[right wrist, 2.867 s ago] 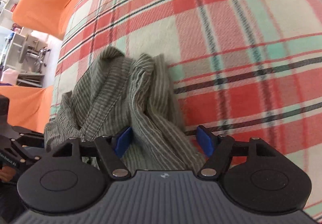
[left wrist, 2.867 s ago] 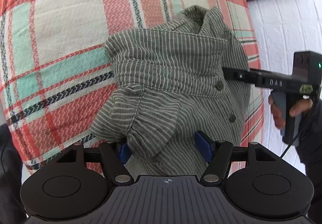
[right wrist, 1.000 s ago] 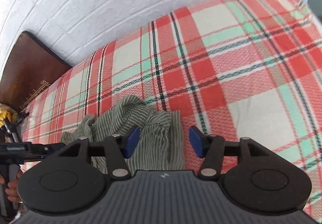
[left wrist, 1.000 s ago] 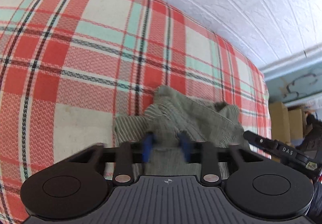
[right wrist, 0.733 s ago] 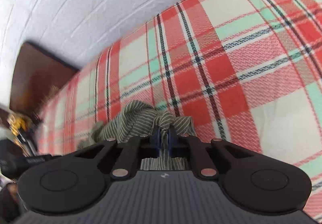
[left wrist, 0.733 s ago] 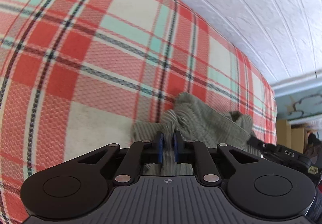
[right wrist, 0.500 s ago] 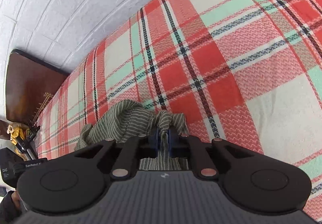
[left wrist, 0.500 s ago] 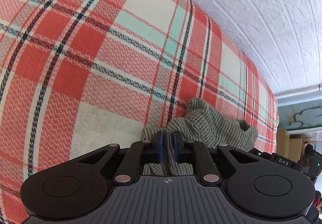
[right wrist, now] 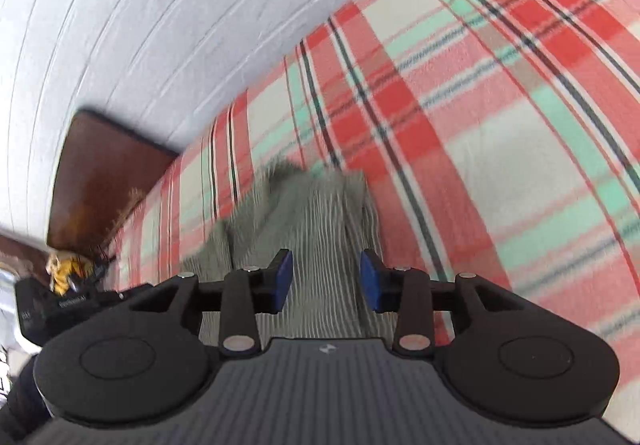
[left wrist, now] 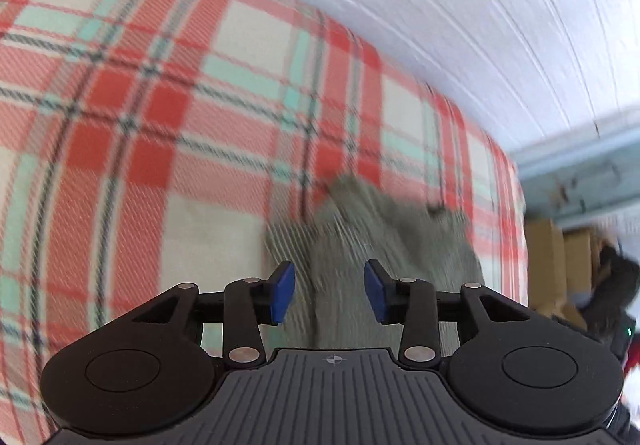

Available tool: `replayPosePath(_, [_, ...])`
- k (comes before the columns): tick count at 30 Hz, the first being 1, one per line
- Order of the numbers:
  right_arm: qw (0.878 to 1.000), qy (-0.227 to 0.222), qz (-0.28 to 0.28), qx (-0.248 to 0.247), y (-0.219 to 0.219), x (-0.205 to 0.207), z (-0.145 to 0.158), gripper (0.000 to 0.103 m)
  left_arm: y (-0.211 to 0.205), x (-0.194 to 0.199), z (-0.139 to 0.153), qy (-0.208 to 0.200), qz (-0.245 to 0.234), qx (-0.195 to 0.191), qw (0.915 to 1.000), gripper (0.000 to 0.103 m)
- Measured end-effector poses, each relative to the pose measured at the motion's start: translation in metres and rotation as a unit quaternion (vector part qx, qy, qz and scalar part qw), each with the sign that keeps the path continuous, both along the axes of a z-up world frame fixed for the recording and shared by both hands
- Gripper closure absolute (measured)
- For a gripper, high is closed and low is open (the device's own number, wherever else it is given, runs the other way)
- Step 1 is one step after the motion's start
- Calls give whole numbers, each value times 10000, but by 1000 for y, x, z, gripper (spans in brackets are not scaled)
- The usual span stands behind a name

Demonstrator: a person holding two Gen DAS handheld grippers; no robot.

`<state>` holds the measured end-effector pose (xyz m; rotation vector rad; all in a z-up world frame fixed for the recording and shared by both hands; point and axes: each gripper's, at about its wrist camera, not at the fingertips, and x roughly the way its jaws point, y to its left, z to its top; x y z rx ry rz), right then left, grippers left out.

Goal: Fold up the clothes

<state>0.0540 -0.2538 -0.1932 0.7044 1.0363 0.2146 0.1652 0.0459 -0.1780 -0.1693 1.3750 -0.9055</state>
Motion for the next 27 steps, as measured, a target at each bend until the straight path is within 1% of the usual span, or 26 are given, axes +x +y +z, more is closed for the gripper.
replayPosePath(3, [9999,60,101,-113,9,-15,-4,60,-4,-18,-8,112,-162,25,9998,46])
replayPosePath(7, [9999,39,109,53,11,-22,-6,60,-11,-28,-17,226,-220,38,9995,45])
replayPosePath(9, [9998,29,113,136,12,-25,-7,61,-15,-30,-20,196,-274,75,9994,48])
replayPosePath(10, [9998,24,115,178,12,-27,-8,71,-16,-31,-22,183,-310,97,9993,67])
replayPosePath(11, [9997,19,116,219,13,-28,-8,83,-17,-31,-24,117,-333,166,9992,83])
replayPosePath(12, [9996,14,118,261,13,-30,-9,100,-17,-30,-27,77,-336,253,9991,98])
replayPosePath(13, [9995,9,120,302,13,-32,-9,100,-13,-29,-31,118,-260,270,9992,99])
replayPosePath(15, [9993,22,124,347,14,-35,-11,100,-5,-26,-38,220,-114,278,9993,100])
replayPosePath(18, [9996,223,128,128,15,-35,-20,100,4,-25,-46,416,49,177,9990,100])
replayPosePath(21, [9994,339,55,69,13,-37,-24,96,8,-26,-50,461,178,89,9987,100])
replayPosePath(23, [9992,401,-8,59,11,-38,-27,93,13,-26,-51,486,258,28,9985,97])
replayPosePath(24, [9990,431,-40,55,11,-39,-28,92,15,-26,-51,494,295,9,9983,93])
replayPosePath(25, [9989,462,-71,50,10,-40,-30,87,18,-25,-50,490,337,6,9982,89])
replayPosePath(26, [9989,460,-98,51,9,-42,-29,84,20,-25,-50,486,378,2,9981,87])
replayPosePath(27, [9991,394,-114,62,8,-44,-25,80,23,-25,-49,482,420,-2,9980,82])
